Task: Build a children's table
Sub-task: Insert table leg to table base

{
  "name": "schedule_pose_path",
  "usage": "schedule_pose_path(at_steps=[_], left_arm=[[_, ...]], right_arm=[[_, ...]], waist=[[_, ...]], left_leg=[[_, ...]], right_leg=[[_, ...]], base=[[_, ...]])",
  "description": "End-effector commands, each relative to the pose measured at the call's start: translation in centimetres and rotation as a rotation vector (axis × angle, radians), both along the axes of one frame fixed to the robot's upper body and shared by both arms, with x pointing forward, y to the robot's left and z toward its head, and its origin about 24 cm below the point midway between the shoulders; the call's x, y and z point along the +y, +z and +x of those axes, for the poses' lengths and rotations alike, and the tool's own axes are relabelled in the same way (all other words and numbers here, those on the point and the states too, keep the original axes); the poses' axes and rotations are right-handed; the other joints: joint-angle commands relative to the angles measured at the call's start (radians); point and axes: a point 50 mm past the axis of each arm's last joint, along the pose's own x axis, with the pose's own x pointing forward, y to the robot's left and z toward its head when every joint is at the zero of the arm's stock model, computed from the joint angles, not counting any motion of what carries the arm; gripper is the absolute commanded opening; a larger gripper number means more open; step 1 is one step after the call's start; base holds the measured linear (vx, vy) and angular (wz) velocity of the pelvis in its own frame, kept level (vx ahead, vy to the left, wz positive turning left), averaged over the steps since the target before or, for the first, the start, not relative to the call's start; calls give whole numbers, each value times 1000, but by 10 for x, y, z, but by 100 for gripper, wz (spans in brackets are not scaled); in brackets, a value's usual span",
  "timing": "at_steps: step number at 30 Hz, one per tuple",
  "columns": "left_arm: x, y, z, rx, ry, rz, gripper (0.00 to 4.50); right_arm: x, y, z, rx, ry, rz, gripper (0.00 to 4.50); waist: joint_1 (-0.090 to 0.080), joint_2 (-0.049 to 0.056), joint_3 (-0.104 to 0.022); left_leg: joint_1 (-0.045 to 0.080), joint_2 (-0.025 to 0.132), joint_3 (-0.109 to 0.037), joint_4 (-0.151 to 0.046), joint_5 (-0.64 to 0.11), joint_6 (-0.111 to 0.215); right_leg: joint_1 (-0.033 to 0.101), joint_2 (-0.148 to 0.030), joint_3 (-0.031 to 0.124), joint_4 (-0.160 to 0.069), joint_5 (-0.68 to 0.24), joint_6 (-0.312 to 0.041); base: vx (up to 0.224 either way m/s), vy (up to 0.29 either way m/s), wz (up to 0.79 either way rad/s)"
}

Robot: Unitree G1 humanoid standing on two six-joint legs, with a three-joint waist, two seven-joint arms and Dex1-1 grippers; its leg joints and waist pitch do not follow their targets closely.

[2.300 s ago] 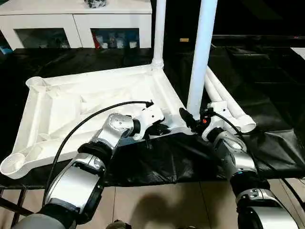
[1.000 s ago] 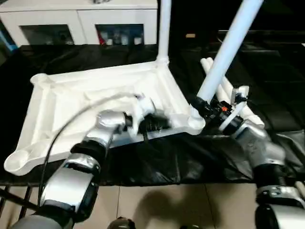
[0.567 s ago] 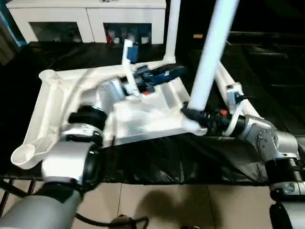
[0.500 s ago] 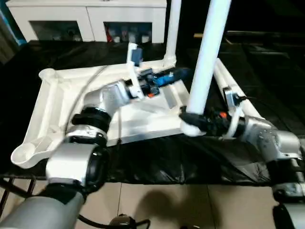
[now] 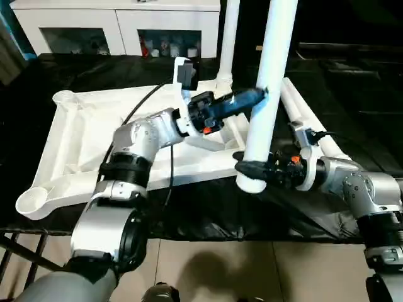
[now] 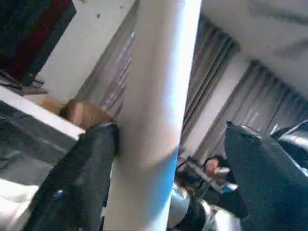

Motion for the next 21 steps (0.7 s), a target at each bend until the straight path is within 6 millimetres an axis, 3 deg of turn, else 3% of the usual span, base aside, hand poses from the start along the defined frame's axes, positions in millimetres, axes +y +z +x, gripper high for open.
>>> schedule_pose_path(at_steps=[1,3,7,11,12,13,14,15,16,19,21], left_arm=[[-12,1,2,-32,56,58,375],[-14,1,16,10,245,103,368],[-10,6,21,60,333,89,325],[-7,8,29,126,515,132,308],[-6,6,33,133,599,166,283],[-5,4,35,142,665,188,283],[-5,4,36,147,690,194,278],[-3,2,41,187,801,208,274],[-3,2,42,210,839,205,263],[-4,0,42,237,900,219,250],[-6,-2,41,231,911,233,233]], right_arm=[[0,0,1,-12,-17,-35,259],[0,-4,9,-71,-110,-107,259],[1,-6,19,-119,-242,-171,259],[6,-5,31,-180,-424,-228,259],[9,-4,32,-196,-465,-236,259],[13,-3,33,-210,-498,-244,259],[15,-3,34,-216,-511,-246,259],[23,-1,35,-231,-568,-240,259],[28,0,35,-245,-597,-237,259],[41,4,36,-267,-658,-219,259],[49,7,35,-274,-677,-208,259]], waist=[[0,-20,-87],[-1,-21,-88],[-11,-25,-89],[-18,-30,-91],[-17,-26,-91],[-17,-31,-91],[-17,-27,-90],[-18,-35,-90],[-19,-31,-90],[-23,-31,-89],[-25,-25,-89]], left_leg=[[27,59,-28,-57,-104,85],[28,59,-29,-56,-108,76],[22,51,-31,-56,-102,58],[25,51,-29,-53,-78,77],[25,53,-30,-53,-77,85],[25,51,-28,-52,-76,91],[25,53,-30,-53,-74,93],[25,53,-30,-54,-83,92],[25,53,-31,-55,-89,88],[25,53,-31,-57,-89,84],[28,54,-32,-59,-93,79]], right_leg=[[59,-69,40,-70,-181,-244],[59,-70,41,-68,-173,-239],[64,-71,38,-68,-181,-229],[61,-66,39,-63,-139,-238],[60,-67,39,-63,-133,-241],[61,-65,39,-64,-133,-241],[60,-65,39,-65,-135,-234],[61,-65,39,-65,-143,-227],[61,-65,39,-64,-148,-221],[59,-66,40,-64,-153,-211],[55,-64,40,-66,-156,-209]], base=[[0,0,0],[0,0,0],[0,0,0],[0,0,0],[0,0,0],[0,0,0],[0,0,0],[0,0,0],[0,0,0],[0,0,0],[0,0,0]])
